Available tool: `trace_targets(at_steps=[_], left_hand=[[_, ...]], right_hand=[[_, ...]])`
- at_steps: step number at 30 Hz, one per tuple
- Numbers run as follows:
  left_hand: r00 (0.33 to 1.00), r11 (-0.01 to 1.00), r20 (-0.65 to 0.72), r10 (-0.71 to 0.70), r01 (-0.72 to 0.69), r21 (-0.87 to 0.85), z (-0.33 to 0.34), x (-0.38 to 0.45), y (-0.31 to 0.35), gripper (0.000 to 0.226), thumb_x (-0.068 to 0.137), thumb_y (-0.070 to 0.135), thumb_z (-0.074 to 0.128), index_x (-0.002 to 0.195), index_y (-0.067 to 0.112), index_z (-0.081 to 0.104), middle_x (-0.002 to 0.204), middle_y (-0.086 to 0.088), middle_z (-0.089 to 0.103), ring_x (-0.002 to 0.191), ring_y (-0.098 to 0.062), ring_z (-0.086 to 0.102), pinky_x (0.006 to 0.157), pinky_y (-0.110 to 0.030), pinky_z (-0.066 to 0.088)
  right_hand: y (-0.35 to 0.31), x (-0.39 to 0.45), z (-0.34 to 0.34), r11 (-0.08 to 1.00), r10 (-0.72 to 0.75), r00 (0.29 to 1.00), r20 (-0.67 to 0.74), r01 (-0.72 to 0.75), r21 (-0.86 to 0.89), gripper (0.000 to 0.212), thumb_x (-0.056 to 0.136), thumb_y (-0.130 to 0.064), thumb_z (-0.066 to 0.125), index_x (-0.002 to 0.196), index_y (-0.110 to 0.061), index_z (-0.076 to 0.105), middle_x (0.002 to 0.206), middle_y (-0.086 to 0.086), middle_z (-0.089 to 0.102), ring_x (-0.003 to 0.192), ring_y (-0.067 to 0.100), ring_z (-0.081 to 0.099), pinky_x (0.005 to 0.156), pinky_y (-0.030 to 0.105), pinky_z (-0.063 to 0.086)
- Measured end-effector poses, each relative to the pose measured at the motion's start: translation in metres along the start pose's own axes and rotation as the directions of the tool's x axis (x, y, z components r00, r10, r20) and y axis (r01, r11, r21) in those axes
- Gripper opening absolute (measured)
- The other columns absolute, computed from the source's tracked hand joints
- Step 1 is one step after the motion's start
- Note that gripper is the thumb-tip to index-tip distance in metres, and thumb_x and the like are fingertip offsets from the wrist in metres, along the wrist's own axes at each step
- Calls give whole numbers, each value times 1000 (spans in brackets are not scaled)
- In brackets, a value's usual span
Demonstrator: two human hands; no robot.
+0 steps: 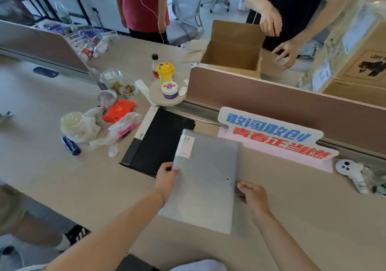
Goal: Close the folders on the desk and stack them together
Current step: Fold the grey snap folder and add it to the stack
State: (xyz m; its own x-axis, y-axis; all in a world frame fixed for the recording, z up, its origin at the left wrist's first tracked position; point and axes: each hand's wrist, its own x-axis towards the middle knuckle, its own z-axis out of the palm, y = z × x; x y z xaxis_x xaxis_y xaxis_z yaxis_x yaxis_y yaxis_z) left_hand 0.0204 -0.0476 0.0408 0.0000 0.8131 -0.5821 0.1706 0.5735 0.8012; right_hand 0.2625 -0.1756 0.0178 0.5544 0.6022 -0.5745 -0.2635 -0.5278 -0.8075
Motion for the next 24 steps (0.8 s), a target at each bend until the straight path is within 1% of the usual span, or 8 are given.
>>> trace_targets(at_steps=[3, 9, 13, 15, 18, 20, 22, 24], left_hand=[[999, 999, -38, 19, -18, 38, -30, 26, 9, 22, 95, 10, 59, 116, 14, 61, 100, -5, 65, 86, -18, 63, 68, -29, 51], [995, 991, -92, 47, -34, 132, -76, 78, 25, 31, 93, 18, 62, 124, 14, 63, 108, -9, 69, 96, -26, 69, 77, -35, 56], [992, 977, -99, 74, -52, 205, -96, 118, 39, 33, 93, 15, 59, 126, 16, 61, 105, -4, 70, 90, -22, 68, 66, -28, 54], [991, 970, -100, 90, -64, 236, -102, 136, 45, 36, 92, 12, 58, 128, 16, 61, 111, -5, 70, 90, -22, 67, 66, -26, 51], [986, 954, -102, 131, -98, 283, -107, 161, 54, 38, 92, 9, 57, 129, 15, 62, 115, -6, 68, 85, -20, 65, 65, -24, 48], [982, 936, -114, 151, -105, 335, -109, 177, 58, 41, 92, 12, 58, 133, 17, 60, 120, -10, 64, 76, -16, 63, 57, -20, 45], [979, 912, -115, 167, -109, 396, -111, 192, 62, 43, 94, 14, 58, 136, 17, 57, 117, -10, 64, 68, -11, 59, 52, -20, 42], [975, 878, -113, 189, -116, 465, -114, 203, 65, 41, 94, 14, 59, 135, 15, 59, 110, -9, 66, 69, -14, 58, 58, -24, 44]], right_hand=[[-13, 1, 42, 1000, 1, 1000, 12, -1, -24, 15, 85, -3, 69, 78, -15, 77, 62, -7, 72, 60, 16, 63, 63, 30, 53], [-27, 18, 115, 996, 61, 998, 18, -60, -68, 15, 86, 3, 64, 97, 10, 71, 78, 10, 66, 62, 20, 59, 55, 24, 51], [-43, 28, 159, 994, 102, 995, 21, -101, -36, 29, 87, 8, 56, 105, -12, 66, 91, 10, 68, 70, 20, 61, 62, 27, 50], [-51, 34, 177, 990, 139, 989, 52, -139, -10, 36, 86, 9, 53, 112, -14, 63, 89, 7, 67, 72, 22, 61, 65, 29, 50], [-56, 52, 199, 985, 167, 985, 54, -164, -47, 51, 82, 2, 57, 132, -10, 58, 119, 13, 68, 97, 28, 67, 82, 36, 54], [-60, 61, 212, 981, 193, 979, 65, -191, -47, 60, 80, 0, 59, 139, -11, 53, 128, 14, 65, 107, 31, 66, 84, 37, 53], [-66, 67, 224, 978, 209, 975, 79, -207, -39, 65, 78, -2, 61, 142, -13, 50, 129, 15, 65, 107, 30, 65, 82, 34, 53], [-68, 76, 232, 978, 206, 974, 95, -203, -47, 74, 71, -10, 64, 143, -16, 49, 133, 13, 63, 113, 29, 64, 96, 40, 52]])
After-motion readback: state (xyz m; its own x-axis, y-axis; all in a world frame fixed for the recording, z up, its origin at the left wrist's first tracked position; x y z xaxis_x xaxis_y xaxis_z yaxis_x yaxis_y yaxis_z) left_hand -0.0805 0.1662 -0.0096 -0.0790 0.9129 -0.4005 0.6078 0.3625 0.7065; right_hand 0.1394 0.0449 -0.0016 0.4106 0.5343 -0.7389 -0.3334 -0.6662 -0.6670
